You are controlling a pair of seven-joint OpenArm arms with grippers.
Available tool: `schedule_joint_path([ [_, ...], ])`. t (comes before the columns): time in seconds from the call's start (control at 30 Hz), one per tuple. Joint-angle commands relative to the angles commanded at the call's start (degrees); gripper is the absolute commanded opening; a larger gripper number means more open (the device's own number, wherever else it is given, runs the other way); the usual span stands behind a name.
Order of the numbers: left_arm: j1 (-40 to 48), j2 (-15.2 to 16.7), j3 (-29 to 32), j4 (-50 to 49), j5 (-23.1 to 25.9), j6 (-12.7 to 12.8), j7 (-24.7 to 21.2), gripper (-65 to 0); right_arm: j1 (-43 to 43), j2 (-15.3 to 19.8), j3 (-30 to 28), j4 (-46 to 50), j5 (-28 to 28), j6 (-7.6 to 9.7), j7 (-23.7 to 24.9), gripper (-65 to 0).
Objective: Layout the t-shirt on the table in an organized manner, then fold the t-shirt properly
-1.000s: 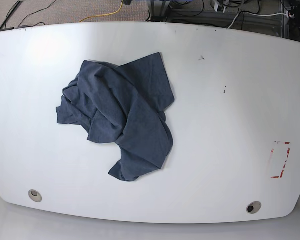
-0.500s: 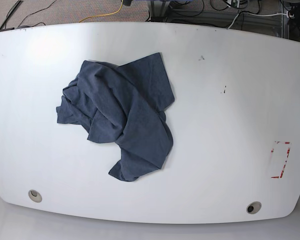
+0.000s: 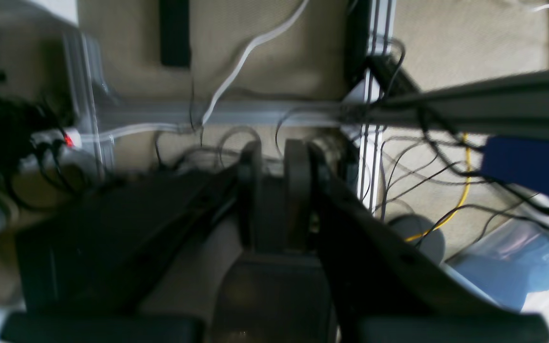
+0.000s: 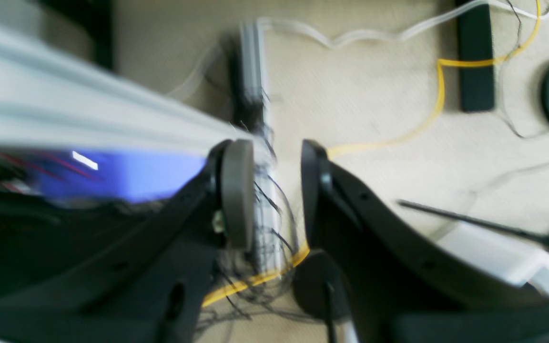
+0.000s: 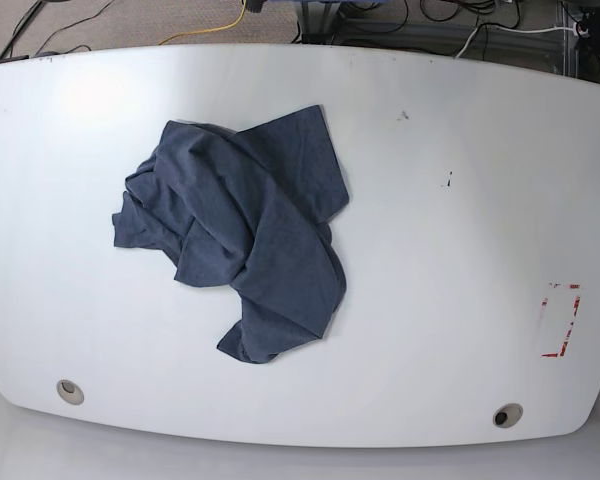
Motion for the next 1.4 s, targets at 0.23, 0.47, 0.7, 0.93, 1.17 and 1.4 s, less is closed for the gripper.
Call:
schedule_joint_path([
  [0.23, 5.3, 2.3, -3.9, 11.3, 0.0, 0.0, 0.0, -58.1, -5.6, 0.0, 0.0, 10.5, 0.4, -0.09, 0.0, -49.0],
  [0.47, 7.6, 5.9, -7.2, 22.3, 0.0, 0.0, 0.0, -58.1, -8.8, -0.2, 0.0, 20.4, 0.4, -0.18, 0.0, -49.0],
  [0.7, 5.5, 10.7, -10.5, 24.9, 0.0, 0.0, -0.1, -58.1, -7.9, -0.3, 0.0, 26.3, 0.4, -0.18, 0.0, -49.0],
  [0.93, -0.4, 11.7, -9.8, 24.8, 0.2, 0.0, -0.1, -57.5, -1.3, -0.4, -0.4, 27.7, 0.4, -0.18, 0.0, -48.5],
  [1.17, -7.2, 9.8, -8.2, 24.9, 0.4, -0.9, 0.2, -49.9, 3.8, -1.8, -0.4, 27.7, 0.2, -0.26, -0.1, -48.4],
  [1.4, -13.3, 8.4, -6.1, 24.7, 0.5, -5.5, 0.3, -27.1, 8.9, -4.5, 0.0, 27.7, -0.3, -0.26, -5.5, -33.5],
])
